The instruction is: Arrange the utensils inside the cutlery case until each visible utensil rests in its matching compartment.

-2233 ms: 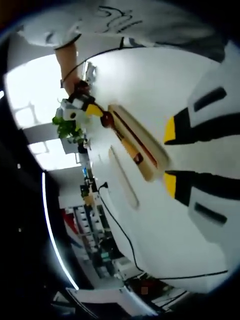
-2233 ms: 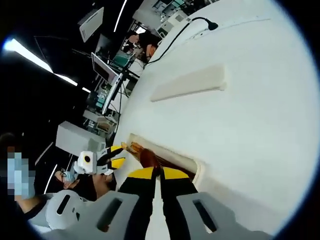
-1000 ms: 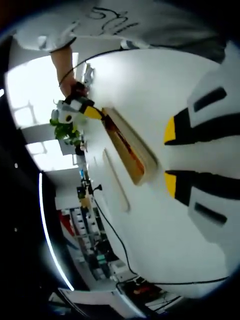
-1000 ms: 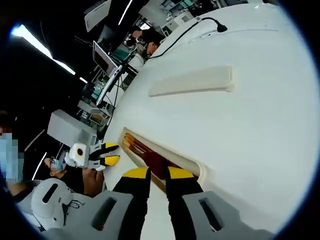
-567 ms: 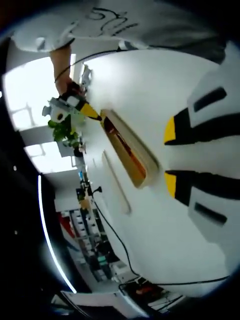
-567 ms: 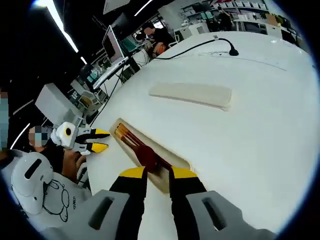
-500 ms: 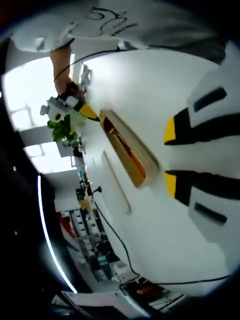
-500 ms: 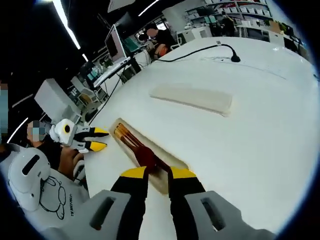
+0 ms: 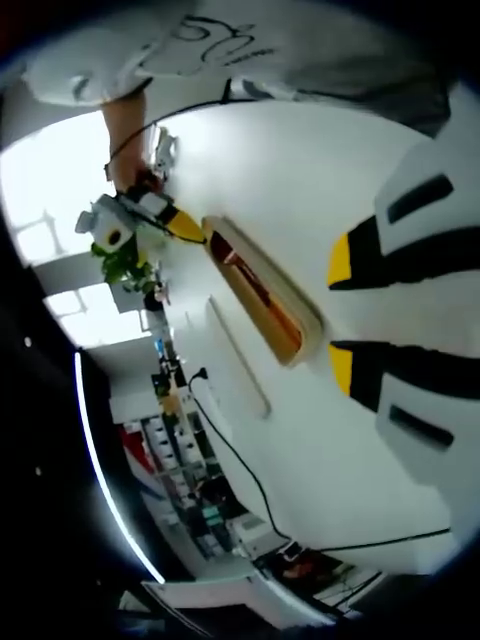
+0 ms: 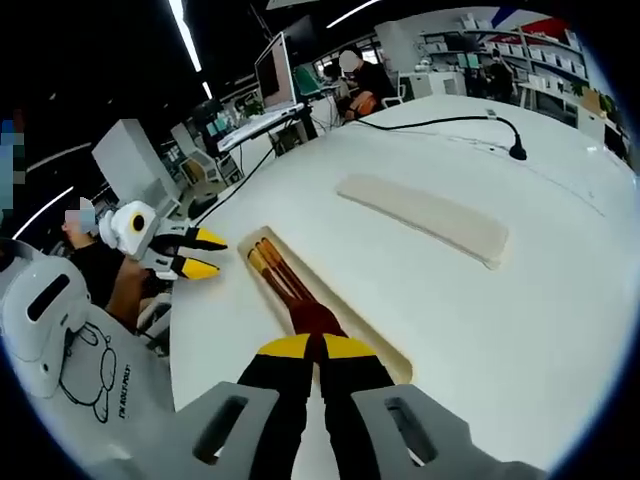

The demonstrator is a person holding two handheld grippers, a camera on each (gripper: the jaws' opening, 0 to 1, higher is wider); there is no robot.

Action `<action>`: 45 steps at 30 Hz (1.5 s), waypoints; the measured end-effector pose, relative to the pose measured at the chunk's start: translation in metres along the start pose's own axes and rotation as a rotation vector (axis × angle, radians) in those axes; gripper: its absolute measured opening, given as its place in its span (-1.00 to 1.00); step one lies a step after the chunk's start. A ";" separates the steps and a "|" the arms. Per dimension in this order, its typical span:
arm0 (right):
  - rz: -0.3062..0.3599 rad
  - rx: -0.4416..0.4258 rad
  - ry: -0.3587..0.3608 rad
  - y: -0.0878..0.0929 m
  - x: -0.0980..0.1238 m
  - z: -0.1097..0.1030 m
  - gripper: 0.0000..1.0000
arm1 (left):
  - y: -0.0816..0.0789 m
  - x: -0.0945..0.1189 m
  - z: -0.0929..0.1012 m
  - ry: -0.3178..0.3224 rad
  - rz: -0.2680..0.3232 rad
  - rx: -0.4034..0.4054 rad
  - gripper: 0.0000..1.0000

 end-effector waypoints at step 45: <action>0.300 0.042 -0.089 0.008 0.046 -0.013 -0.94 | -0.009 0.009 -0.019 -0.051 0.028 -0.002 -0.58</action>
Point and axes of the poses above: the point that each gripper's makers call its tool centre point, and the gripper's own axes: x roughly backward along the fingers, z roughly to its right, y roughly out of its underside, the point moved 10 cm from there along x, roughly backward along the fingers, and after that the axes turned 15 degrees about -x, right-handed, at the moved point
